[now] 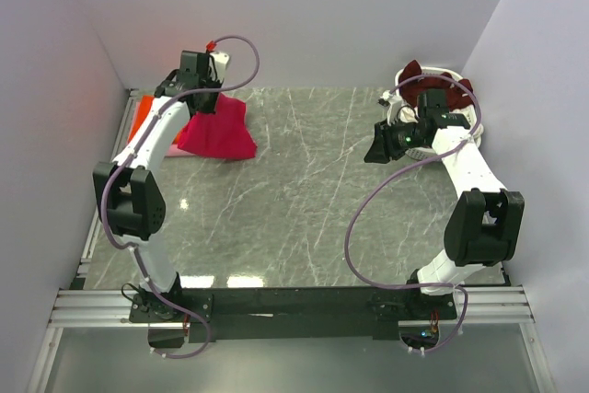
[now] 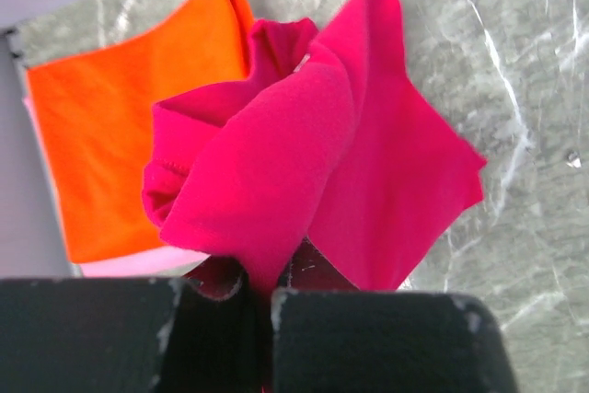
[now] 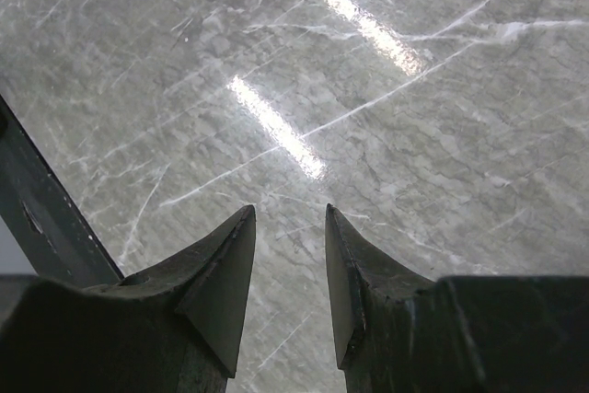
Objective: Fold and stack the t-shirts
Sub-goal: Neatly place the folded tshirt to the corner
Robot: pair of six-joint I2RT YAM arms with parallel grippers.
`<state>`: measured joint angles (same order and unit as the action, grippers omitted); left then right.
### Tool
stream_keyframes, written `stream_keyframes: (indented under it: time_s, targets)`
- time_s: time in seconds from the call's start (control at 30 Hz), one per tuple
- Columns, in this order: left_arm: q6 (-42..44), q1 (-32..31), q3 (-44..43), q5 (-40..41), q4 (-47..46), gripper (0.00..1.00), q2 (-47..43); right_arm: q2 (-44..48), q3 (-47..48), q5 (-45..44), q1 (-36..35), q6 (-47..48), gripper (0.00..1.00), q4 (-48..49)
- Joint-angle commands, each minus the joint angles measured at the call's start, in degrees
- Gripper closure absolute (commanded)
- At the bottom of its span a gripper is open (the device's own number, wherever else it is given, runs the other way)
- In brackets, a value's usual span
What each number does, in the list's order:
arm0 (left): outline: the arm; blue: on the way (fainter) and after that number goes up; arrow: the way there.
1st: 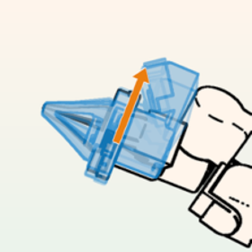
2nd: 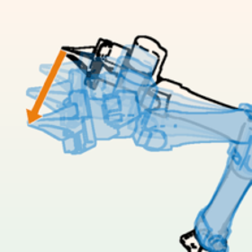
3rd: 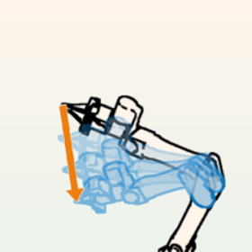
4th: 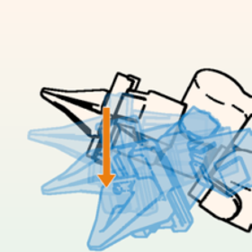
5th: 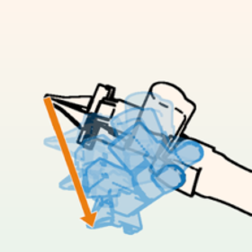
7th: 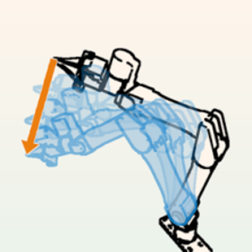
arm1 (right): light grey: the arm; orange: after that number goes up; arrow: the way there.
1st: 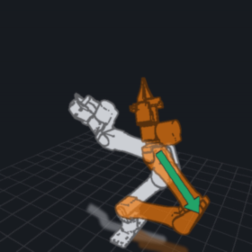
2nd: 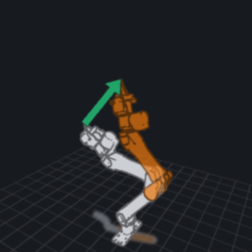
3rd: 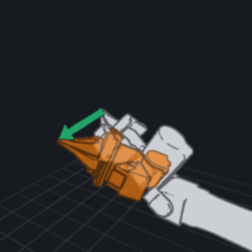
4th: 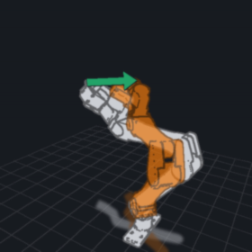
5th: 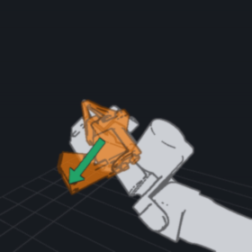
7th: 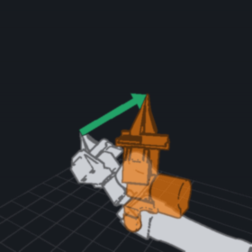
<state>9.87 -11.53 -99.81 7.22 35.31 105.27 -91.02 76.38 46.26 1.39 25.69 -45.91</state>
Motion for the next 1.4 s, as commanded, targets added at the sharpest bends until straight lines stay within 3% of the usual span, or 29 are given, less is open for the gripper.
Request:
stream_keyframes:
  time_s: [0.0,0.2,1.07,1.37]
  targets:
    - [2.8,-0.3,-5.6,2.5,-1.2,1.00,-1.3,1.5,-0.3,1.9,0.1,1.3,0.57,-0.4]
    - [6.8,0.4,-2.0,3.1,-5.1,1.00,-6.2,1.5,-0.4,2.3,0.1,1.4,0.57,-0.7]
    - [6.9,2.6,-8.9,4.6,-5.9,1.00,-10.3,0.3,-0.7,2.3,0.1,0.8,0.57,-0.4]
    - [7.2,3.0,-7.4,5.5,-6.7,1.00,-11.8,0.1,-0.7,2.2,0.1,0.6,0.57,-0.3]
